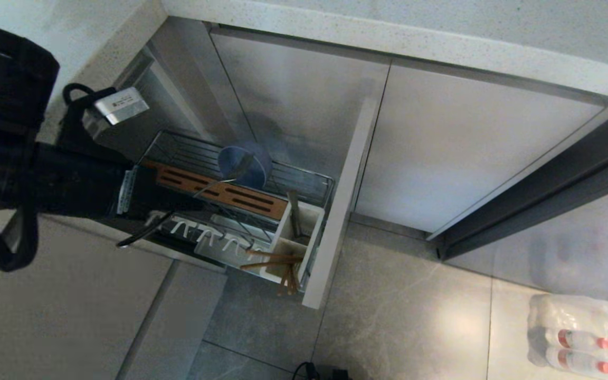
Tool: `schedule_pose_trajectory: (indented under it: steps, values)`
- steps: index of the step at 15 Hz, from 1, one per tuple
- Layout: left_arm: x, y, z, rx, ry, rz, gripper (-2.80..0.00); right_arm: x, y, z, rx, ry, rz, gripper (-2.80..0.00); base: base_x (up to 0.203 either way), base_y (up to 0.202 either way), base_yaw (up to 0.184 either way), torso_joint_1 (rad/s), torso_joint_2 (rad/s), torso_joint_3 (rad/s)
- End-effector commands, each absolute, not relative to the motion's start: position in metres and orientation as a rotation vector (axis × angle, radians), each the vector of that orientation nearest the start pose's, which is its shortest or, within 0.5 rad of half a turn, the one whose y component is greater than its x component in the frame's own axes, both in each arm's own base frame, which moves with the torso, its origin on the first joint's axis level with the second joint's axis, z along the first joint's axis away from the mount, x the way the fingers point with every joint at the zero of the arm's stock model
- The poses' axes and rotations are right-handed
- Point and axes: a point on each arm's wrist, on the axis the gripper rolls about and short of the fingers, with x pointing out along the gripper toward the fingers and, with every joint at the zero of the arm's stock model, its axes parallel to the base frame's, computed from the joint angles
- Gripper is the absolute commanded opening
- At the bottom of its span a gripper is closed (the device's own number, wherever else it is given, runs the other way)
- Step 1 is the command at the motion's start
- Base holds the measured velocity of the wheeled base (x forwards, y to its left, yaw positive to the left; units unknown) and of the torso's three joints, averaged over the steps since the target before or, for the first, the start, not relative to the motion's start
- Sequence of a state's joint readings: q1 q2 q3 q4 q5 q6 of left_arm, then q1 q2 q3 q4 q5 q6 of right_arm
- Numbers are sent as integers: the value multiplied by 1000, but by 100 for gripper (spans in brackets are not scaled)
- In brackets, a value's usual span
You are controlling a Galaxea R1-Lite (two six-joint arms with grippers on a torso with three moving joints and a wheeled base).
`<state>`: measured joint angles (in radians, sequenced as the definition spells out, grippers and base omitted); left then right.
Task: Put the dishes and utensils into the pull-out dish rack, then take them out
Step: Pick up the fork and place it in the cupboard
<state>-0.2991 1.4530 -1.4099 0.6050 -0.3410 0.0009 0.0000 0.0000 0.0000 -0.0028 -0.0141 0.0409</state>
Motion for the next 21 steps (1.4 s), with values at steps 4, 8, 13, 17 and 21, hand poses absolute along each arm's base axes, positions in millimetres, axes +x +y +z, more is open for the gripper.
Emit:
schedule_pose_trajectory:
  steps: [4,8,13,17,21]
  values:
    - [238,-107,282,59,758,-606,-280,-23,0,76,41,-2,-14,-280,0,0,0,0,0,0]
    - [236,-120,274,81,807,-621,-280,-23,0,76,41,-2,-14,-280,0,0,0,0,0,0]
    - [250,-137,249,137,903,-571,-280,-23,0,76,41,-2,-14,-280,0,0,0,0,0,0]
    - [268,-148,242,185,916,-523,-280,-23,0,76,41,-2,-14,-280,0,0,0,0,0,0]
    - [282,-167,240,217,905,-533,-280,-23,0,76,41,-2,-14,-280,0,0,0,0,0,0]
